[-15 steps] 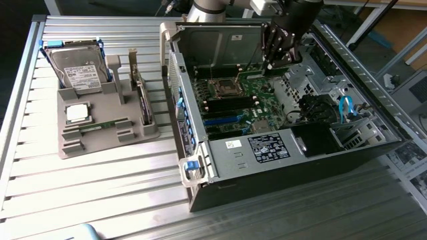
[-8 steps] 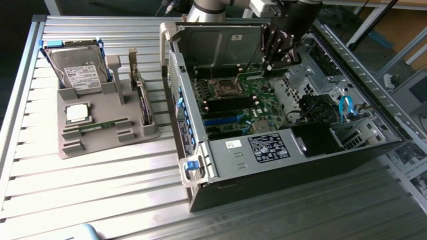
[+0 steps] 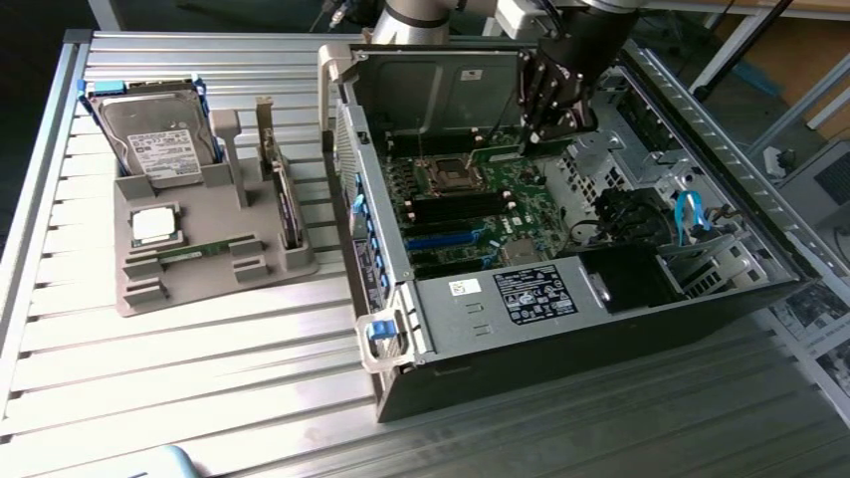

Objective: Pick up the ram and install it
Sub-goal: 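Insert the ram into the slot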

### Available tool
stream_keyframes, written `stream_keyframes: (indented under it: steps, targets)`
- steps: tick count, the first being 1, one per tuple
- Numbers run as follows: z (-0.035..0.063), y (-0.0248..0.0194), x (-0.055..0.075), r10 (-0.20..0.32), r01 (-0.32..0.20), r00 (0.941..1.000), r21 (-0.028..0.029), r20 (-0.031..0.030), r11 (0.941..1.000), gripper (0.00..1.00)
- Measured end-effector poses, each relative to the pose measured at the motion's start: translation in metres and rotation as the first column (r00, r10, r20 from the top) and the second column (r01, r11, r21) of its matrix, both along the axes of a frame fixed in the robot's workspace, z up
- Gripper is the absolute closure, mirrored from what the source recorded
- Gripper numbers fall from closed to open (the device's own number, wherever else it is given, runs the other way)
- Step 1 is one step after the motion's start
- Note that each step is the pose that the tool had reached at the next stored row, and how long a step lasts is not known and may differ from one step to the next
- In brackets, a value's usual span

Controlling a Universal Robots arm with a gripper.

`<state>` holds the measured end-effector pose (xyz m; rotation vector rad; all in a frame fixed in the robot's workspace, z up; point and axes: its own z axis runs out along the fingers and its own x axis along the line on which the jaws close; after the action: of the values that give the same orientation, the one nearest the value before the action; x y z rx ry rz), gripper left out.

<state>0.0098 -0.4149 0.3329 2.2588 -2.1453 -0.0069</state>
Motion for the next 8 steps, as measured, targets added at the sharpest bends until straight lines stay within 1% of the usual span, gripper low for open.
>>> stream_keyframes:
  steps: [8]
  targets:
    - [-0.0047,0.0,0.0,0.0,0.0,1.0,0.0,-0.0001,1.0,0.87]
